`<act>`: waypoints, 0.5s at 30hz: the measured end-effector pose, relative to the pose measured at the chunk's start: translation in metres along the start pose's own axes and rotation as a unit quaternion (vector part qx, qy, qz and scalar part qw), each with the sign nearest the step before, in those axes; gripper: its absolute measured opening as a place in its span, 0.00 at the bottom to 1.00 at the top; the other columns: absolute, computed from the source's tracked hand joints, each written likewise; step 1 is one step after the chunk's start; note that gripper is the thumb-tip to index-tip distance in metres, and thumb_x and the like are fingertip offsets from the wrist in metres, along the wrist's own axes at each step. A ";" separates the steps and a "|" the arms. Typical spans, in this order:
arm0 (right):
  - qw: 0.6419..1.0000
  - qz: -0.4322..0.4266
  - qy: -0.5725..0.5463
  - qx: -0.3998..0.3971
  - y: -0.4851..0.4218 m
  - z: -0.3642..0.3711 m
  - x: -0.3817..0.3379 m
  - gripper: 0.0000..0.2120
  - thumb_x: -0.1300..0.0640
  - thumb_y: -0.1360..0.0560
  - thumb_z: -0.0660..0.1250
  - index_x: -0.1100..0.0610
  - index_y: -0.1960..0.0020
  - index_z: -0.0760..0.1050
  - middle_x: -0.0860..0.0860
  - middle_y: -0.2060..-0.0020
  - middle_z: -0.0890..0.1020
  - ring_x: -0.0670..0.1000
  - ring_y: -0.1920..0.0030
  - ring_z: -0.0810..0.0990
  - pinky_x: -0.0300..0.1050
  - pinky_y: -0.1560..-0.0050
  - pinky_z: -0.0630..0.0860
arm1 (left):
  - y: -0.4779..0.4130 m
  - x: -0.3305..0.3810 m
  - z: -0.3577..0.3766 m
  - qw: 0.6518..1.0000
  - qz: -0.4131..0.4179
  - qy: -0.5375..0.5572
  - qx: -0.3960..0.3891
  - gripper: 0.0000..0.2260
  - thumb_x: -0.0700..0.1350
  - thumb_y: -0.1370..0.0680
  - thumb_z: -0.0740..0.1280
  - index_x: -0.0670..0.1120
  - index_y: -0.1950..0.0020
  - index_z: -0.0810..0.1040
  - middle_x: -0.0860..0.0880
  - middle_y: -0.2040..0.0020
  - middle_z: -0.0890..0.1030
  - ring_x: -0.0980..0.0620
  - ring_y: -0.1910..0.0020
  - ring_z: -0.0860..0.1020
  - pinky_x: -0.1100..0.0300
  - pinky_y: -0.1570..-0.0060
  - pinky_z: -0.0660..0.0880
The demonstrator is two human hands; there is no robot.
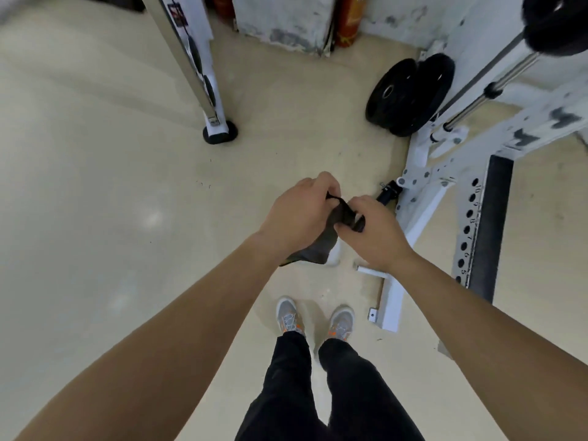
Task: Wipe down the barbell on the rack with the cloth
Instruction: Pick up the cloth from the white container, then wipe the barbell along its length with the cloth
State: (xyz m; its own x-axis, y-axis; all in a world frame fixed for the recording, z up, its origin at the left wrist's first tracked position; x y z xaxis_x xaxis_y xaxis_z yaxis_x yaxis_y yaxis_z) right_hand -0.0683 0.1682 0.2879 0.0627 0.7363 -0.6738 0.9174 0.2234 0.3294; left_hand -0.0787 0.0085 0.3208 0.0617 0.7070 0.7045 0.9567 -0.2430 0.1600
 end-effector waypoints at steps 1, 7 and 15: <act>1.000 0.012 -0.011 -0.008 0.009 -0.012 -0.010 0.10 0.52 0.25 0.69 0.52 0.59 0.68 0.48 0.62 0.75 0.54 0.59 0.75 0.49 0.60 0.71 | 0.001 0.013 -0.009 1.000 0.005 0.003 -0.003 0.04 0.45 0.19 0.60 0.48 0.45 0.71 0.51 0.54 0.78 0.50 0.53 0.75 0.51 0.52 0.73; 0.997 0.056 0.030 -0.032 0.053 -0.089 -0.040 0.20 0.41 0.23 0.65 0.54 0.64 0.67 0.48 0.70 0.73 0.51 0.68 0.73 0.47 0.66 0.68 | 0.008 0.073 -0.034 0.999 0.022 0.000 -0.047 0.02 0.48 0.18 0.59 0.51 0.47 0.68 0.49 0.55 0.81 0.48 0.57 0.78 0.47 0.53 0.76; 0.993 0.004 -0.091 0.071 0.125 -0.236 -0.052 0.19 0.55 0.30 0.78 0.59 0.67 0.69 0.50 0.72 0.70 0.44 0.73 0.68 0.36 0.71 0.63 | 0.028 0.167 -0.003 0.970 -0.031 0.164 -0.178 0.13 0.57 0.21 0.67 0.53 0.62 0.74 0.59 0.72 0.73 0.58 0.73 0.71 0.62 0.65 0.69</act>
State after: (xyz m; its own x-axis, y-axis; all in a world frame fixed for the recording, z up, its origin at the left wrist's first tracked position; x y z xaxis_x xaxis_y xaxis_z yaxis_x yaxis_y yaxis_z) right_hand -0.0497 0.3085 0.5208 0.1286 0.6076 -0.7838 0.9619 0.1157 0.2475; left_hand -0.0429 0.1177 0.4451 -0.1428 0.4930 0.8582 0.7938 -0.4609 0.3968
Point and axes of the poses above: each hand's wrist, its own y-axis away from the middle knuckle, its own z-axis out of the palm, x = y × z, the point moved 3 cm from there along -y, towards the middle knuckle
